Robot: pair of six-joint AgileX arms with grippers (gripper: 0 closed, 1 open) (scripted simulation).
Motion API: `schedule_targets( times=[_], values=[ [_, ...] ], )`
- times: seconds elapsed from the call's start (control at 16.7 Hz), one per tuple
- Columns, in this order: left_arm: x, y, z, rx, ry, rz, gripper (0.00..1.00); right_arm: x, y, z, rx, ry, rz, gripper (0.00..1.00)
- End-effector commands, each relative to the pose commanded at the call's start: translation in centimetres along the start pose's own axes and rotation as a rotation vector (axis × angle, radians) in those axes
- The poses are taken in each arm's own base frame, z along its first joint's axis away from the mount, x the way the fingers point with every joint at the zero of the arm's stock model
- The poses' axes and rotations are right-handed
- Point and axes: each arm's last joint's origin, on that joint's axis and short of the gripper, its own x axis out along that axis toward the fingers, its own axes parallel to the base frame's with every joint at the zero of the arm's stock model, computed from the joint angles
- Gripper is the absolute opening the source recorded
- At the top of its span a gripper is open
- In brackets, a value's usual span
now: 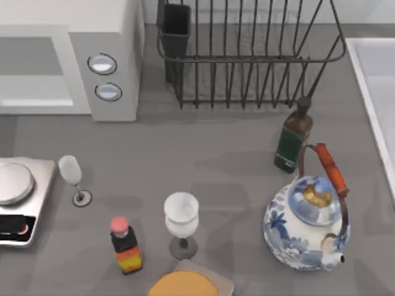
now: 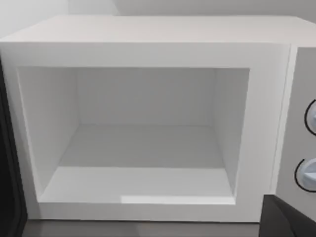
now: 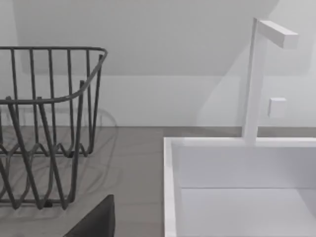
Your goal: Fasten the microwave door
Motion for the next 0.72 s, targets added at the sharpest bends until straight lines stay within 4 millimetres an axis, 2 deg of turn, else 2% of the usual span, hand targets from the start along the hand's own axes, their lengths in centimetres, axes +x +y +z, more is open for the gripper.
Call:
schedule_targets(
  times=[0.72],
  values=[
    [0.2, -0.85, -0.8, 0.0, -0.005, 0.003, 0.0, 0.0, 0.0, 0.0, 0.0, 0.0, 0.0, 1.0]
  ],
)
